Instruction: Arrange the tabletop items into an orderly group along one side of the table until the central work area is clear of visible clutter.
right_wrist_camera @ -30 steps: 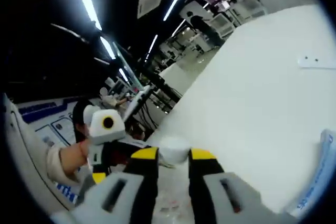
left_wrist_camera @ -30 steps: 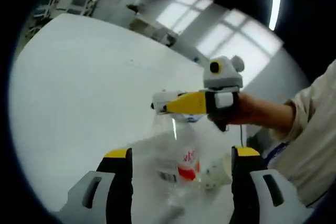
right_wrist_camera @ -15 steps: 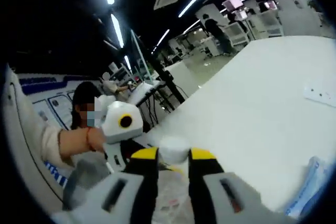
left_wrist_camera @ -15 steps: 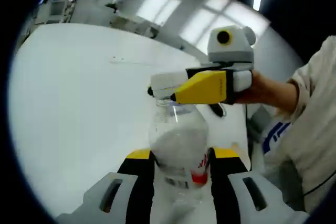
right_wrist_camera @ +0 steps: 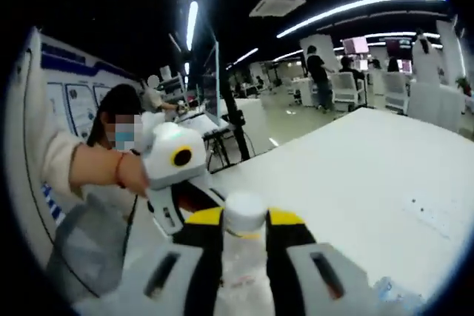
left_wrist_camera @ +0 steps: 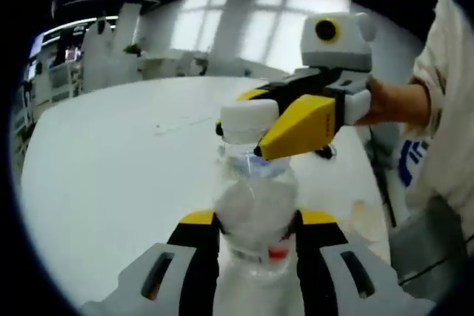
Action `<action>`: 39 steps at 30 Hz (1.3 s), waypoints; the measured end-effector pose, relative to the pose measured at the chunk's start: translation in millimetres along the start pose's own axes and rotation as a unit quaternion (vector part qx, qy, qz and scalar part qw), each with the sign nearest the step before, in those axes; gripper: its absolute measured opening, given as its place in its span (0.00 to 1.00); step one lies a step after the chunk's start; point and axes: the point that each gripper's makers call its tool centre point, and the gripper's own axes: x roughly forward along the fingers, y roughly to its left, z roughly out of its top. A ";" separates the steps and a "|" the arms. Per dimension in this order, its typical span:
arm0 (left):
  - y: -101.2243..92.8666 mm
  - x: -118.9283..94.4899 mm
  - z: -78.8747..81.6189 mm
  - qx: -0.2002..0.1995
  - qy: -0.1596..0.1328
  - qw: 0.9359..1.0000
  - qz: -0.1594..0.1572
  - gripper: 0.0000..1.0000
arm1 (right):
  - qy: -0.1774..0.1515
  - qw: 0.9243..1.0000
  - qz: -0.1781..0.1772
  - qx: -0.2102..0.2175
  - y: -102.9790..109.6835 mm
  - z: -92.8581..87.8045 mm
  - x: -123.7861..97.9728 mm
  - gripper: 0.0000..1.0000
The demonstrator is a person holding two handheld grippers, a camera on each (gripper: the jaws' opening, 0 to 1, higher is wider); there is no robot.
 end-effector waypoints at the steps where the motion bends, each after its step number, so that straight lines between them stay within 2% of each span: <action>1: 2.8 1.7 5.8 0.010 -0.007 1.000 0.004 0.36 | -0.005 1.000 -0.006 -0.020 -1.5 4.7 -1.4 0.18; 5: 12.4 7.9 24.3 0.051 -0.028 0.998 0.020 0.36 | -0.013 0.996 -0.030 -0.085 -9.2 17.3 -7.0 0.18; 10: 21.6 17.2 31.6 0.086 -0.021 0.996 0.028 0.36 | -0.013 0.993 -0.053 -0.109 -19.0 16.8 -9.9 0.18; 16: 33.9 23.4 34.1 0.101 -0.020 0.994 0.028 0.36 | -0.004 0.989 -0.070 -0.134 -28.7 15.9 -6.4 0.18; 26: 51.1 23.4 31.5 0.102 -0.018 0.994 0.033 0.36 | 0.002 0.985 -0.080 -0.155 -36.4 14.7 4.1 0.18; 34: 50.7 28.0 22.5 0.094 -0.004 0.995 0.025 0.37 | 0.017 0.984 -0.081 -0.158 -37.0 5.7 7.1 0.19; 39: 51.4 27.7 23.3 0.084 -0.006 0.996 0.027 0.37 | 0.015 0.985 -0.085 -0.152 -39.2 6.3 6.6 0.19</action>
